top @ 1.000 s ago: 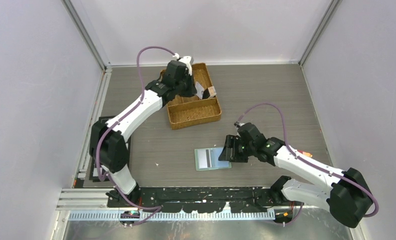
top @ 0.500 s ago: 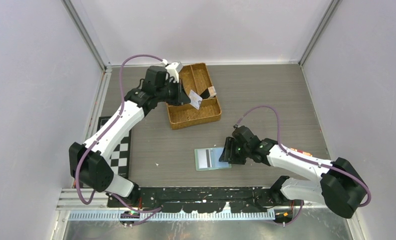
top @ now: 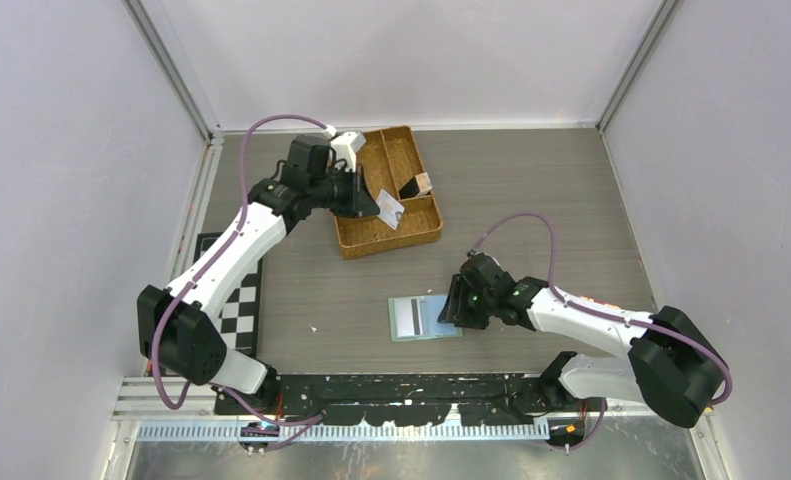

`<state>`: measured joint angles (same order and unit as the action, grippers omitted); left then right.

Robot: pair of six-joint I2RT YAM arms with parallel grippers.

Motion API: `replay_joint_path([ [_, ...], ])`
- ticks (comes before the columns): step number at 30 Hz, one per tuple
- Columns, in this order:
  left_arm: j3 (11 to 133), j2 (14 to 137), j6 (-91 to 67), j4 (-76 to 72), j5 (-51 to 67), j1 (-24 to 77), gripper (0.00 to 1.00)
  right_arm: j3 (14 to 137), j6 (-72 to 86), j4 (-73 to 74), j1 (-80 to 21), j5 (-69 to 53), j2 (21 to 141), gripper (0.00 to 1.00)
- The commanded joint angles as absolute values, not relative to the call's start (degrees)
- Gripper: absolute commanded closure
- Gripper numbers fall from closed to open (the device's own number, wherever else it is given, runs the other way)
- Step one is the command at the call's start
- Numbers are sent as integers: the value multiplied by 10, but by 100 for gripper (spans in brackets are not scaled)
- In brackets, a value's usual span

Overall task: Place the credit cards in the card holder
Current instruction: Insert the credit card into the card holder.

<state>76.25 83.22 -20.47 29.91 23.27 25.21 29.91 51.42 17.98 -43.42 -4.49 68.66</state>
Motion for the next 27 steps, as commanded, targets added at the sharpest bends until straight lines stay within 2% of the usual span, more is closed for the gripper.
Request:
replay_joint_path([
  [1,758,803,-193,298,249,249,100,294,528,166,-439,-21,682,51],
  [27,734,788,-179,298,242,249,100,312,552,42,-458,-104,728,52],
])
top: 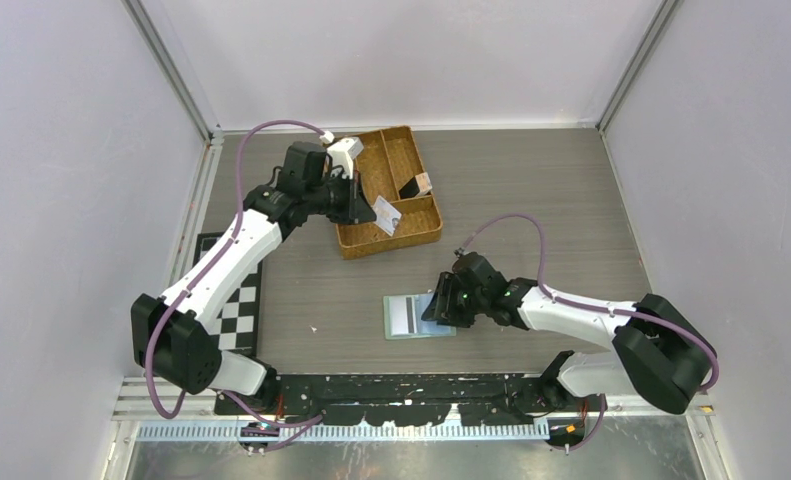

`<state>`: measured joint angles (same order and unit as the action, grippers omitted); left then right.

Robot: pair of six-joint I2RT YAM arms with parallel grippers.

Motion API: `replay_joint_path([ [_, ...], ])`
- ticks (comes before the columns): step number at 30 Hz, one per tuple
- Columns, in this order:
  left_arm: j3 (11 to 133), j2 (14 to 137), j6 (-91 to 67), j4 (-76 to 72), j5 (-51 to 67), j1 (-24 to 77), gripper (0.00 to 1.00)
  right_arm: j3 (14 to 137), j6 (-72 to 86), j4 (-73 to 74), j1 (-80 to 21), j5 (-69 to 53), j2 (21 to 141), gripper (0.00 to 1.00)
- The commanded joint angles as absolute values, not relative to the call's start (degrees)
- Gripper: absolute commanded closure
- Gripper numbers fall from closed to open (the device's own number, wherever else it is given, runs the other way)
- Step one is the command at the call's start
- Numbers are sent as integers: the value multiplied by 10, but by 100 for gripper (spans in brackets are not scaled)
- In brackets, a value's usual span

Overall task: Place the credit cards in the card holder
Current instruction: Insert the credit card into the card holder.

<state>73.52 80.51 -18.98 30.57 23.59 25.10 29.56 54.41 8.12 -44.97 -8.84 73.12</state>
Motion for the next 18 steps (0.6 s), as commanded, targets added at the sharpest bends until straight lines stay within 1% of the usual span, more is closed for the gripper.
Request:
replay_joint_path([
  [1,734,788,-179,296,242,249,100,314,553,43,-459,-105,727,52],
  [8,731,787,-178,298,242,249,100,324,549,54,-467,-94,729,52],
  [13,728,788,-176,300,239,248,100,346,532,187,-469,21,710,51],
  [18,729,790,-176,302,241,249,100,339,529,205,-469,27,701,51],
])
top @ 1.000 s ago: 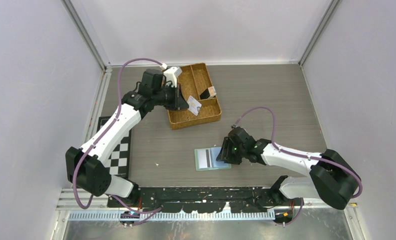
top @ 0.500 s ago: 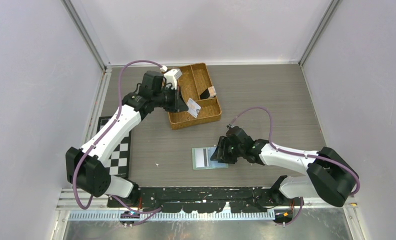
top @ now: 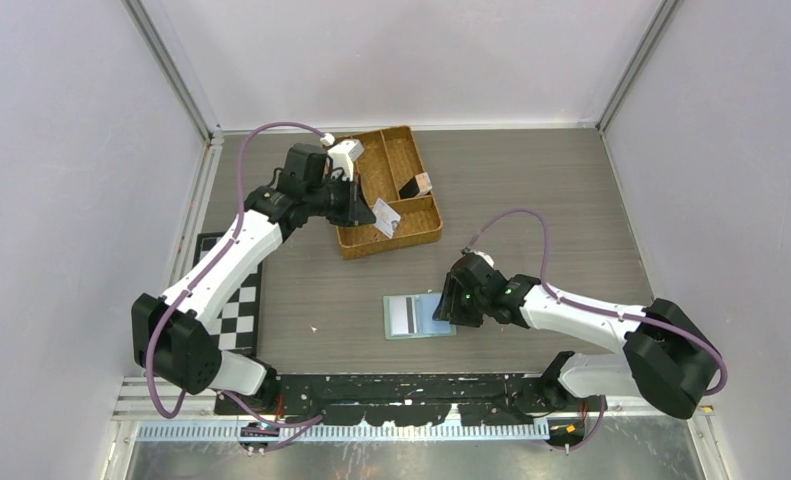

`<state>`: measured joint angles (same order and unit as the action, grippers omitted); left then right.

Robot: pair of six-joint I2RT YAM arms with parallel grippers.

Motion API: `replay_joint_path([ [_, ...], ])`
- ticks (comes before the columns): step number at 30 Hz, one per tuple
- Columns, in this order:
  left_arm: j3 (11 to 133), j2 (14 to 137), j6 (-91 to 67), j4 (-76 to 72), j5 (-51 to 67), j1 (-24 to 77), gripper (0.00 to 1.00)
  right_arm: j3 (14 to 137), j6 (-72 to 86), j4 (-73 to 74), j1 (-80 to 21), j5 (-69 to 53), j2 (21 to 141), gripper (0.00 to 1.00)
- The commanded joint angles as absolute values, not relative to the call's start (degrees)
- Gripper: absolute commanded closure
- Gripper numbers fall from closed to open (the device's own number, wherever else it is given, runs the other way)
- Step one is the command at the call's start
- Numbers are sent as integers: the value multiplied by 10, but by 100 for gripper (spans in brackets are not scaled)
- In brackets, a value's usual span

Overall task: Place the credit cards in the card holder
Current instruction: Insert the credit card into the card holder.

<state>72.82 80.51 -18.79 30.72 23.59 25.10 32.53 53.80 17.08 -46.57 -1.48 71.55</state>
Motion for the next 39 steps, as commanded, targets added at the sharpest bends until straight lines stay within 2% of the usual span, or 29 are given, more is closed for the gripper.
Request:
replay_joint_path([
  [1,729,790,-176,302,240,249,100,337,529,200,-469,23,704,51],
  [39,730,797,-172,309,241,248,100,335,537,67,-476,-64,761,63],
])
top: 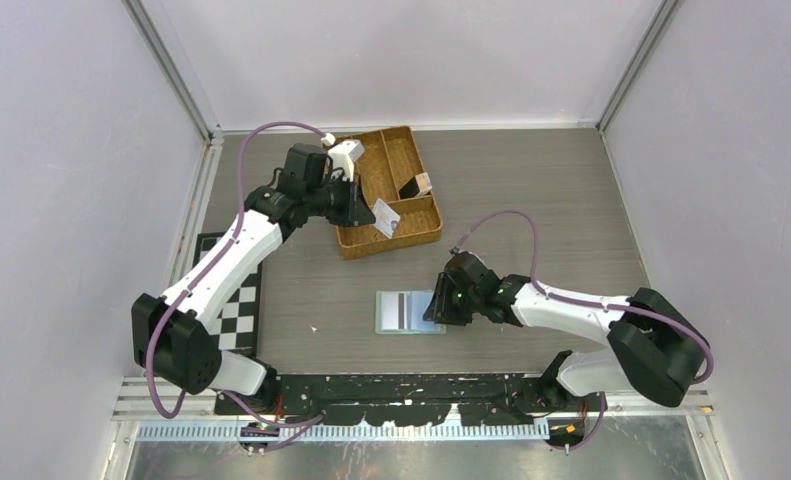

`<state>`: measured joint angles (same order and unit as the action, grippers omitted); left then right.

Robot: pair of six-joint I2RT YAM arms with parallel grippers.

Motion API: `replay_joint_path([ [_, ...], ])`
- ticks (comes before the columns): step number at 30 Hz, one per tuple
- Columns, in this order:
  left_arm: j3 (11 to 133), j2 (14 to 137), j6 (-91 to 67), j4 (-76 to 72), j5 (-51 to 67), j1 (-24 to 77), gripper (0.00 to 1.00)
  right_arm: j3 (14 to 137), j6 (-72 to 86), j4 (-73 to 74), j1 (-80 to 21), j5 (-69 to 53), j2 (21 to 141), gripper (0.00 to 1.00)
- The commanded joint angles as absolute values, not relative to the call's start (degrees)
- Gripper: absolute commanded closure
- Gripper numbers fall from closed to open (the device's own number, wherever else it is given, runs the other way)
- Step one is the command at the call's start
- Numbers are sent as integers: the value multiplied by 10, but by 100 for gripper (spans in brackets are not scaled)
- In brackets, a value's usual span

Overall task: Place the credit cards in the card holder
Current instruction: Insert the credit card into the card holder.

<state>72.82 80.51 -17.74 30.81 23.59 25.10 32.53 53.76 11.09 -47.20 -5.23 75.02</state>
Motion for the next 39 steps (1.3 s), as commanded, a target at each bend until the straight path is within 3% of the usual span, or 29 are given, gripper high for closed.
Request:
replay_joint_path([
  [1,731,797,-172,309,242,248,100,335,538,60,-476,-68,764,63],
  [39,730,797,-174,310,253,248,100,375,531,-107,-481,-123,853,63],
])
